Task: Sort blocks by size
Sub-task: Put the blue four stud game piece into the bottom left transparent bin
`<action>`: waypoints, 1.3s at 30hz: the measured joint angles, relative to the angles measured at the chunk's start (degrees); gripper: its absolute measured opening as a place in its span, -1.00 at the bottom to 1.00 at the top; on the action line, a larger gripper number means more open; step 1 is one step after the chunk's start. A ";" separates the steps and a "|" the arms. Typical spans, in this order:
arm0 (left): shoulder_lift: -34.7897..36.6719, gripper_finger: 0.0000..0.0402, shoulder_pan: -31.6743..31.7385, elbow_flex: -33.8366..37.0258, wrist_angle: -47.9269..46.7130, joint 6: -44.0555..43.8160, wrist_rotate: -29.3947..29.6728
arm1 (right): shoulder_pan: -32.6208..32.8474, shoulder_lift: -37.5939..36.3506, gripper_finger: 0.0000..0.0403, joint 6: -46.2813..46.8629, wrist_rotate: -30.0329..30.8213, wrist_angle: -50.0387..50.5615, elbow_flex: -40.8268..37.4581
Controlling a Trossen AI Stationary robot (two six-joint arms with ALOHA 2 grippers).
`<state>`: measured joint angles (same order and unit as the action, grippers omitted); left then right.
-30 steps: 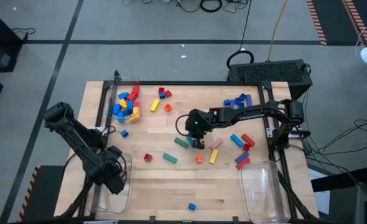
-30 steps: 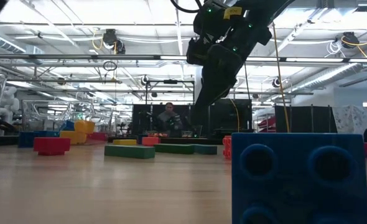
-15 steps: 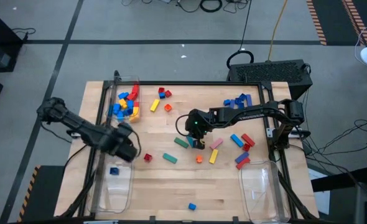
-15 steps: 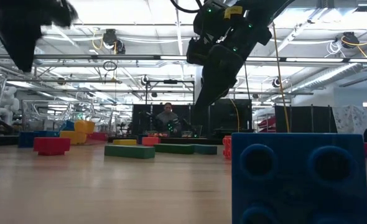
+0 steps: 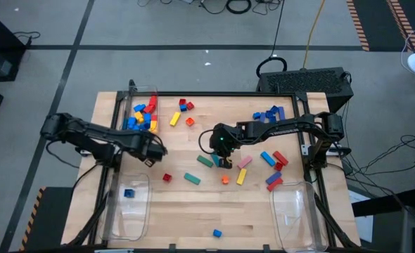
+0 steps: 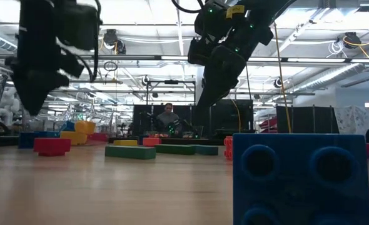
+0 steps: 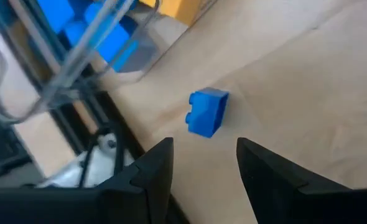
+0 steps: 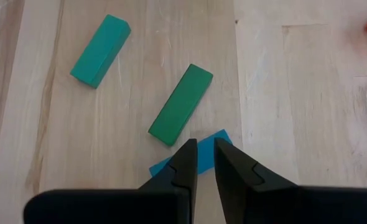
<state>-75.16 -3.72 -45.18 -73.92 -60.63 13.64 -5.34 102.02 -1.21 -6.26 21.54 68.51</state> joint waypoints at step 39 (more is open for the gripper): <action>-0.19 0.10 9.32 13.10 18.79 7.55 -6.06 | -0.31 0.07 -0.82 -0.92 0.00 -0.33 -1.73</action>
<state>-75.35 5.61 -32.08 -55.13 -53.08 7.57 -5.65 102.08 -2.13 -6.26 21.21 66.78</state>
